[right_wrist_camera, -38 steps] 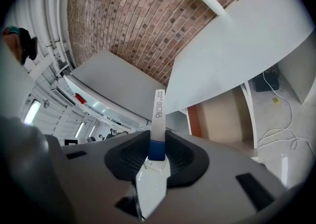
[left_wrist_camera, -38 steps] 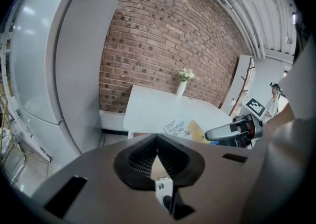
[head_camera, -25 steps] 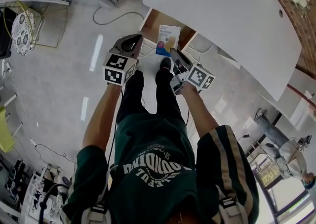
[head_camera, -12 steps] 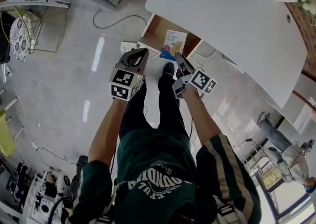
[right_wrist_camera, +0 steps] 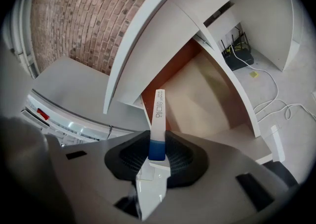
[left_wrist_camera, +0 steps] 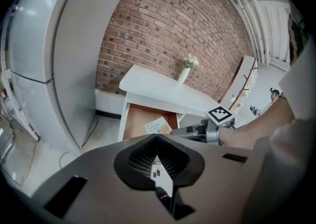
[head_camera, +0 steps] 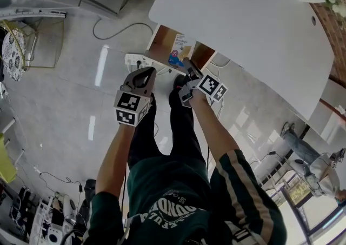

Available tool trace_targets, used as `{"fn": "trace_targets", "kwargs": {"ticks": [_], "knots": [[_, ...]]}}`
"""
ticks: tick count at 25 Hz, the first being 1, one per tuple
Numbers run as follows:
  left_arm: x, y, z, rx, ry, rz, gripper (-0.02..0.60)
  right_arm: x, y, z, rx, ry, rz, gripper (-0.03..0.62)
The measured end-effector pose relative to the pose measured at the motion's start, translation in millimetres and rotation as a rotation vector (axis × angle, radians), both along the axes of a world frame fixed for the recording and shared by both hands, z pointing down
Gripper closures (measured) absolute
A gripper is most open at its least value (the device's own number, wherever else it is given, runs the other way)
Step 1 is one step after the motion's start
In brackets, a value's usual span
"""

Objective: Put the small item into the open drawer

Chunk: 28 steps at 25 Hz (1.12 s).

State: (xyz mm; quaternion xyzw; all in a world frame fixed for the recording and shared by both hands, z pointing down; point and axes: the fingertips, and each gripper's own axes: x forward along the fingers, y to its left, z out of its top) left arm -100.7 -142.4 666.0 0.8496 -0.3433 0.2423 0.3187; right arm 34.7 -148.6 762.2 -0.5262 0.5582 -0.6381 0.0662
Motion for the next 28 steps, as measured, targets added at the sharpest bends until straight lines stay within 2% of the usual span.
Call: {"fn": "trace_targets", "kwargs": {"ticks": [7,19,25,28], "knots": [[0,2,14,-0.005,-0.014,0.064,0.566,10,-17,29,-0.028,0.031,0.033,0.485],[1,2,34,-0.027,0.003,0.048,0.566,12,-45,61,-0.037,0.064,0.056,0.485],[-2,7,43,-0.049,0.003,0.051,0.566,12,-49,78,-0.079,0.124,0.024,0.484],[-7,10,46,-0.055,0.004,0.049,0.566,11,-52,83,-0.076,0.118,0.027,0.487]]}}
